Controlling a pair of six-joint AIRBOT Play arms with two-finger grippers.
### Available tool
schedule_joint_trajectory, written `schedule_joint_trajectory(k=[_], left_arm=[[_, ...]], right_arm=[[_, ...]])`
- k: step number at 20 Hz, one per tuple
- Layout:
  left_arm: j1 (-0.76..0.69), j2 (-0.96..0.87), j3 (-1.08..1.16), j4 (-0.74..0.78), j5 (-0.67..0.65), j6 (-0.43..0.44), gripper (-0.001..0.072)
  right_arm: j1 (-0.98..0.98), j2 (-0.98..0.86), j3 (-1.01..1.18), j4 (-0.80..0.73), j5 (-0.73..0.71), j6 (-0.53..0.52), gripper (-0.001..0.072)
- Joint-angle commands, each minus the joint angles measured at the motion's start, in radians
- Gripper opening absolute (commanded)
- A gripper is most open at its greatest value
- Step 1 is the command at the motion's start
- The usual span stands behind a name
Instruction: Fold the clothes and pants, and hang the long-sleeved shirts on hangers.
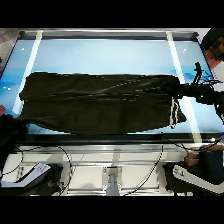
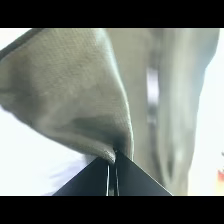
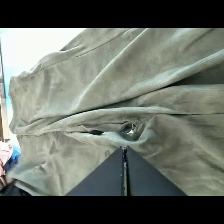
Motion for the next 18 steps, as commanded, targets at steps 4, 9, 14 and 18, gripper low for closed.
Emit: schedule_joint_trajectory(k=[4,9,14,18], left_arm=[[-0.05,0.087,0.009,-0.08,-0.084,0.062,0.0006],[-0.049,0.097,0.009,-0.08,-0.082,0.062,0.0005],[-0.054,0.097,0.009,-0.09,-0.063,0.063,0.0005],[-0.076,0.097,0.009,-0.098,-0.053,0.063,0.0005]], right_arm=[[-0.066,0.063,-0.113,-0.043,-0.012,0.019,0.002],[-0.307,0.313,-0.389,-0.072,-0.017,0.072,0.002],[-0.496,0.465,-0.525,-0.298,0.073,0.295,0.0155],[-0.504,0.442,-0.525,-0.445,0.163,0.369,0.0538]])
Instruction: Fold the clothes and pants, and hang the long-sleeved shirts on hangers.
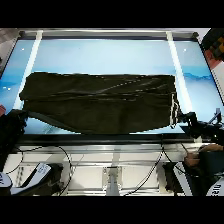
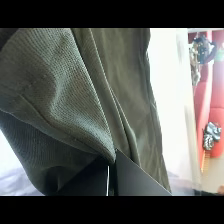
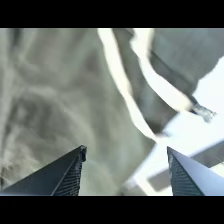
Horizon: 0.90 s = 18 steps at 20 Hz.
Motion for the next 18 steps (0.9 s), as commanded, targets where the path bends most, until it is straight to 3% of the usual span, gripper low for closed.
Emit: schedule_joint_trajectory(k=[1,5,9,12,18], left_arm=[[-0.018,0.001,0.001,-0.006,0.009,0.001,0.0006],[-0.032,0.001,0.001,-0.006,0.008,0.001,0.0005],[-0.032,0.001,0.001,-0.006,0.008,0.001,0.0005],[-0.032,0.001,0.001,-0.006,0.007,0.001,0.0005],[-0.032,0.001,0.001,-0.006,0.007,0.001,0.0006]], right_arm=[[-0.028,-0.008,-0.019,-0.118,0.019,0.096,0.0538],[-0.028,-0.118,-0.019,-0.028,-0.041,0.065,0.0538],[-0.028,-0.225,-0.019,0.124,-0.138,-0.048,0.0538],[-0.028,-0.286,-0.019,0.142,-0.208,-0.066,0.0537],[-0.02,-0.391,-0.019,0.247,-0.225,-0.208,0.0521]])
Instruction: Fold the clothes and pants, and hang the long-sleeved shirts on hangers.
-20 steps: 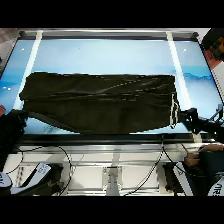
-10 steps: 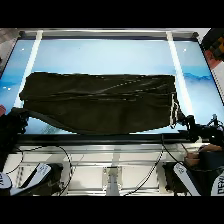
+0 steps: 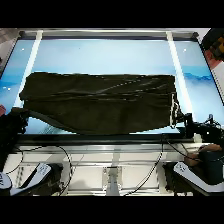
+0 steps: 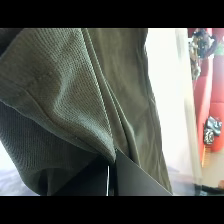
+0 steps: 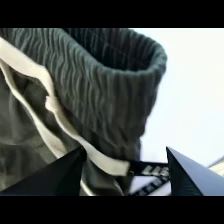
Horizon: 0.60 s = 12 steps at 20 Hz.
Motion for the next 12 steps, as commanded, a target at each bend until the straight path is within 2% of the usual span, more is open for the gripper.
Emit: schedule_joint_trajectory(k=[1,5,9,10,12], left_arm=[[-0.001,0.001,0.001,0.0,0.0,0.0,0.0005],[-0.001,0.001,0.001,0.0,-0.008,0.0,0.0006],[-0.001,0.001,0.001,0.0,-0.007,0.0,0.0006],[-0.001,0.001,0.001,0.0,-0.006,0.0,0.0006],[-0.001,0.001,0.002,0.0,0.01,0.0,0.0006]], right_arm=[[0.017,-0.058,0.0,0.094,-0.046,-0.087,0.0479],[0.074,-0.081,0.003,0.137,-0.116,-0.09,0.0442],[0.125,-0.106,0.003,0.152,-0.181,-0.09,0.0441],[0.124,-0.105,0.005,0.153,-0.188,-0.09,0.04],[0.113,-0.103,0.02,0.151,-0.169,-0.09,0.0271]])
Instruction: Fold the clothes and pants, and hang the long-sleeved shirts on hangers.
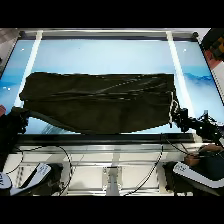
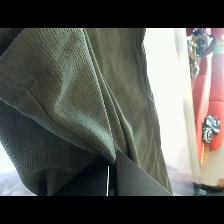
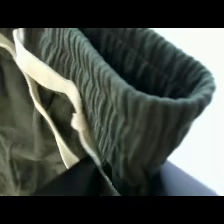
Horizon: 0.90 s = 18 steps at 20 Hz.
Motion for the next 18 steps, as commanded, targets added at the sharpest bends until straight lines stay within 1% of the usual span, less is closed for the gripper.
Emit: schedule_joint_trajectory(k=[1,2,3,5,6,8,9,10,13,14,16,18], left_arm=[[0.0,0.001,0.002,0.0,0.023,0.001,0.0006],[0.0,0.001,0.004,0.0,0.022,0.011,0.0006],[0.0,0.001,0.013,0.004,0.021,0.031,0.0005],[0.0,0.002,0.046,0.004,0.012,0.03,0.0005],[0.0,0.003,0.071,0.004,-0.006,0.029,0.0004],[0.0,0.017,0.129,0.005,-0.057,0.025,0.0004],[0.0,0.029,0.154,0.005,-0.073,0.006,0.0004],[-0.003,0.046,0.177,0.004,-0.083,-0.031,0.0003],[-0.021,0.111,0.205,0.005,-0.085,-0.068,0.0004],[-0.031,0.138,0.206,0.004,-0.084,-0.071,0.0004],[-0.048,0.193,0.207,0.004,-0.084,-0.103,0.0003],[-0.065,0.244,0.22,0.008,-0.084,-0.145,0.0003]], right_arm=[[0.0,-0.005,0.024,0.002,0.019,-0.003,0.0115],[-0.001,-0.003,0.038,-0.017,0.05,-0.003,0.0025],[-0.001,0.007,0.053,-0.046,0.082,-0.002,0.0024],[-0.001,0.055,0.084,-0.106,0.158,0.022,0.0023],[-0.001,0.094,0.098,-0.148,0.19,0.06,0.0023],[-0.001,0.195,0.132,-0.282,0.248,0.144,0.0023],[-0.001,0.249,0.15,-0.353,0.285,0.189,0.0023],[-0.001,0.299,0.172,-0.408,0.333,0.207,0.0024],[-0.001,0.392,0.254,-0.502,0.469,0.242,0.0024],[-0.001,0.403,0.29,-0.52,0.508,0.244,0.0024],[-0.001,0.409,0.377,-0.557,0.571,0.246,0.0024],[-0.001,0.409,0.453,-0.611,0.579,0.262,0.0024]])
